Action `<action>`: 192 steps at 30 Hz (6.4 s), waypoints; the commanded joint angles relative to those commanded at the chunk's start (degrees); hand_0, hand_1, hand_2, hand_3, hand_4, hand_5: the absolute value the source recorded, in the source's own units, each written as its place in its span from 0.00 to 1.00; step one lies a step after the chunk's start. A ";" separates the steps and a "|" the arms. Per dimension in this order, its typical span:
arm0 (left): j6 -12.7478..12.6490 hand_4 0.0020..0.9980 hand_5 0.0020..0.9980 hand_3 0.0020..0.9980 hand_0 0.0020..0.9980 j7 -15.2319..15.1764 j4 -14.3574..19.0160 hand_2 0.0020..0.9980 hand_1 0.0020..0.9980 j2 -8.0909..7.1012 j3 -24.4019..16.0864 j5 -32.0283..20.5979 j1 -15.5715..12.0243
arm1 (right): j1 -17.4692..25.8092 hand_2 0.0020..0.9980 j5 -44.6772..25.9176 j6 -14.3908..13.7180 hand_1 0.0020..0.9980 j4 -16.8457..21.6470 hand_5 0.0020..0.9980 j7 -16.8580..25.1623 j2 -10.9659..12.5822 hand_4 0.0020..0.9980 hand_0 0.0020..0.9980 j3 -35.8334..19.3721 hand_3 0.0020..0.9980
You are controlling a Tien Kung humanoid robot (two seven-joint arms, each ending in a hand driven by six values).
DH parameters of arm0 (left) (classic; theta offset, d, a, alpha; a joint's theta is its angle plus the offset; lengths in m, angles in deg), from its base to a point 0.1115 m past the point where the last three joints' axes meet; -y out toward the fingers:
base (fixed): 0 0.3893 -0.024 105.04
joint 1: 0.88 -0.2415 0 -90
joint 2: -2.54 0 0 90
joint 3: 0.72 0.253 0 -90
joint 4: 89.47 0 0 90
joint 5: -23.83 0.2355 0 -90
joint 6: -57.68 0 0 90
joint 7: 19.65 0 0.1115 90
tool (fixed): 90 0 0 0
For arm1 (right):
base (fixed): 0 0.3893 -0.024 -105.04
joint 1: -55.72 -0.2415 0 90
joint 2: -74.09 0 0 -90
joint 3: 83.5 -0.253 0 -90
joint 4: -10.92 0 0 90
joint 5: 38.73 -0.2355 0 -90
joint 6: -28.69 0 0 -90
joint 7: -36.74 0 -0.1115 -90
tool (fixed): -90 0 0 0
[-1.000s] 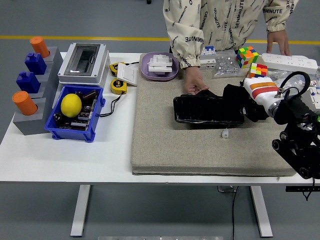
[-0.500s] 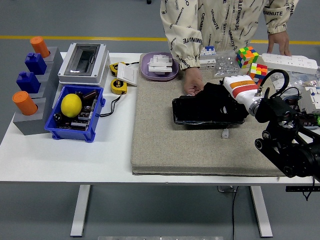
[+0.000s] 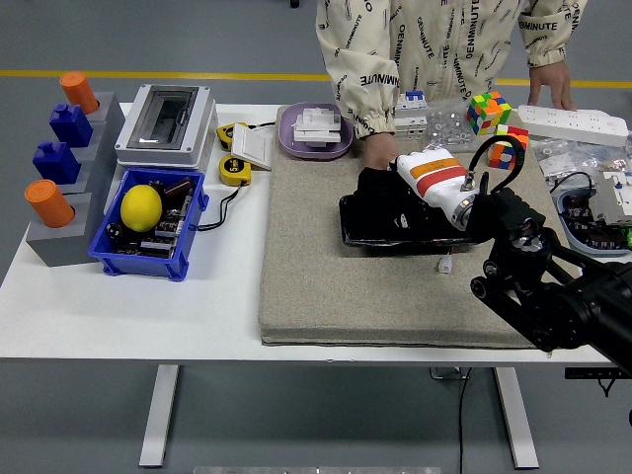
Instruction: Pick the rag up,wipe the panel,place it on the desk
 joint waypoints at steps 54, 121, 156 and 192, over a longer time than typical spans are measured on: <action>0.01 0.68 0.45 0.58 0.65 0.04 0.00 0.70 0.66 -0.01 -0.03 0.13 -0.44 | 1.00 0.48 -0.67 -0.03 0.42 0.10 0.17 -0.24 3.19 0.97 0.39 2.15 0.50; -0.01 0.68 0.45 0.58 0.65 -0.03 0.13 0.70 0.66 -0.06 -1.92 1.39 -1.15 | 14.79 0.48 -14.93 3.48 0.42 11.74 0.18 -9.50 23.74 0.97 0.40 -12.32 0.50; 0.01 0.68 0.45 0.58 0.65 -0.06 0.11 0.70 0.66 -0.57 -2.23 1.87 -1.49 | 20.66 0.48 -18.02 3.94 0.42 17.95 0.19 -16.79 23.44 0.96 0.40 -16.19 0.50; -0.01 0.68 0.45 0.58 0.65 -0.09 0.03 0.70 0.66 -1.19 -2.74 2.30 -1.49 | 22.29 0.47 -31.41 3.70 0.41 23.03 0.20 -24.14 24.59 0.95 0.39 -14.27 0.50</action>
